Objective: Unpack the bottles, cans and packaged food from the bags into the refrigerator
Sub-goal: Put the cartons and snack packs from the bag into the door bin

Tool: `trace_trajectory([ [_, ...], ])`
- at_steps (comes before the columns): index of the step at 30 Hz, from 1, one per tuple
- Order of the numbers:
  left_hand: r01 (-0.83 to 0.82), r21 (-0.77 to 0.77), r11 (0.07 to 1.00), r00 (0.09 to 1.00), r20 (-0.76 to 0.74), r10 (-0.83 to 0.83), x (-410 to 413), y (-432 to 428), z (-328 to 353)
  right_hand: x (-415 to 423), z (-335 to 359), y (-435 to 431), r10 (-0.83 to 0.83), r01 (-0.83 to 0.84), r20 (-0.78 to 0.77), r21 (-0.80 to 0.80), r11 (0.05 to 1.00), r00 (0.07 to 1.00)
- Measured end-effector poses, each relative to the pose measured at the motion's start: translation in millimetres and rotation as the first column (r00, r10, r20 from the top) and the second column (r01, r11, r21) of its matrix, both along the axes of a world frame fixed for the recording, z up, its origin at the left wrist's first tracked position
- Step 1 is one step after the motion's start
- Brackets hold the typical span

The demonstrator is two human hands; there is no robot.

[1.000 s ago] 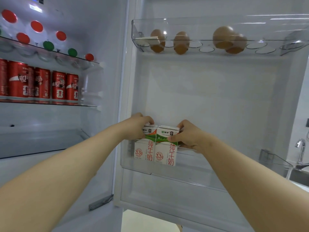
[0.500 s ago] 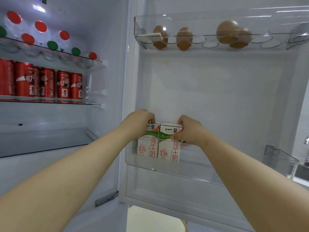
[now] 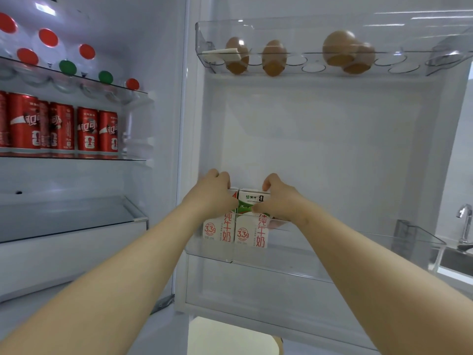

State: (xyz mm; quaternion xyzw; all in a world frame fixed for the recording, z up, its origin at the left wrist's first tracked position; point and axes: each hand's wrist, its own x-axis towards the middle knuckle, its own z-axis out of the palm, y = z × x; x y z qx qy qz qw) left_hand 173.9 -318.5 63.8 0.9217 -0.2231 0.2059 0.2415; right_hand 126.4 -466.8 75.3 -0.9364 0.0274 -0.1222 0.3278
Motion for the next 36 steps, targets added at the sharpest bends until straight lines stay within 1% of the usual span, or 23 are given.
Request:
trace_trajectory([
  [3, -0.01, -0.022, 1.0, 1.0, 0.014, 0.01, -1.9, 1.1, -3.3, 1.4, -0.5, -0.4, -0.022, 0.022, -0.007, 0.032, 0.999, 1.0],
  [4, -0.014, -0.025, 1.0, 1.0, 0.025, 0.014, -2.6, 1.9, -4.0, 2.2, -0.9, -0.3, -0.043, 0.043, 0.005, -0.003, 0.999, 0.999],
  [7, -0.039, -0.029, 0.999, 0.996, 0.074, 0.041, -5.8, 4.0, -6.2, 1.8, -0.9, 1.6, -0.112, 0.125, 0.082, -0.183, 0.975, 0.99],
  [10, -0.062, -0.064, 0.996, 0.99, 0.119, 0.07, -9.0, 5.8, -7.9, -3.8, -0.2, 3.6, -0.141, 0.187, 0.185, -0.263, 0.946, 0.973],
  [13, -0.088, -0.122, 0.989, 0.986, 0.127, 0.104, -12.1, 6.9, -8.5, -9.2, -0.1, 5.6, -0.119, 0.209, 0.285, -0.311, 0.927, 0.951],
  [14, -0.093, -0.139, 0.986, 0.988, 0.11, 0.109, -13.5, 7.2, -7.7, -11.4, -0.1, 6.6, -0.105, 0.206, 0.315, -0.306, 0.929, 0.943],
  [16, -0.08, -0.196, 0.977, 0.992, 0.085, 0.098, -17.4, 8.1, -6.1, -17.5, -0.3, 9.2, -0.092, 0.192, 0.364, -0.246, 0.95, 0.927],
  [18, -0.058, -0.255, 0.965, 0.989, 0.116, 0.09, -23.4, 9.0, -5.9, -25.5, -1.2, 12.0, -0.092, 0.18, 0.417, -0.177, 0.967, 0.904],
  [19, -0.054, -0.261, 0.964, 0.985, 0.145, 0.094, -28.0, 9.9, -7.0, -29.9, -2.5, 13.0, -0.088, 0.179, 0.449, -0.164, 0.97, 0.889],
  [24, 0.0, -0.222, 0.975, 0.949, 0.307, 0.069, -54.8, 13.4, -14.6, -59.2, -18.1, 15.8, 0.011, 0.121, 0.558, -0.199, 0.972, 0.83],
  [27, 0.054, -0.22, 0.974, 0.913, 0.406, 0.041, -71.2, 15.7, -23.3, -83.9, -35.5, 14.4, -0.014, 0.135, 0.62, -0.149, 0.98, 0.784],
  [30, 0.112, -0.182, 0.977, 0.887, 0.462, -0.016, -86.4, 16.2, -43.1, -106.0, -59.5, 10.8, -0.048, 0.199, 0.629, -0.172, 0.965, 0.776],
  [33, 0.194, -0.042, 0.98, 0.828, 0.542, -0.14, -100.5, 12.6, -69.5, -128.4, -82.0, 8.1, -0.099, 0.314, 0.657, -0.219, 0.924, 0.748],
  [36, 0.301, 0.043, 0.953, 0.809, 0.518, -0.279, -112.6, 2.1, -97.0, -151.3, -105.3, 4.7, -0.168, 0.385, 0.641, -0.215, 0.898, 0.749],
])
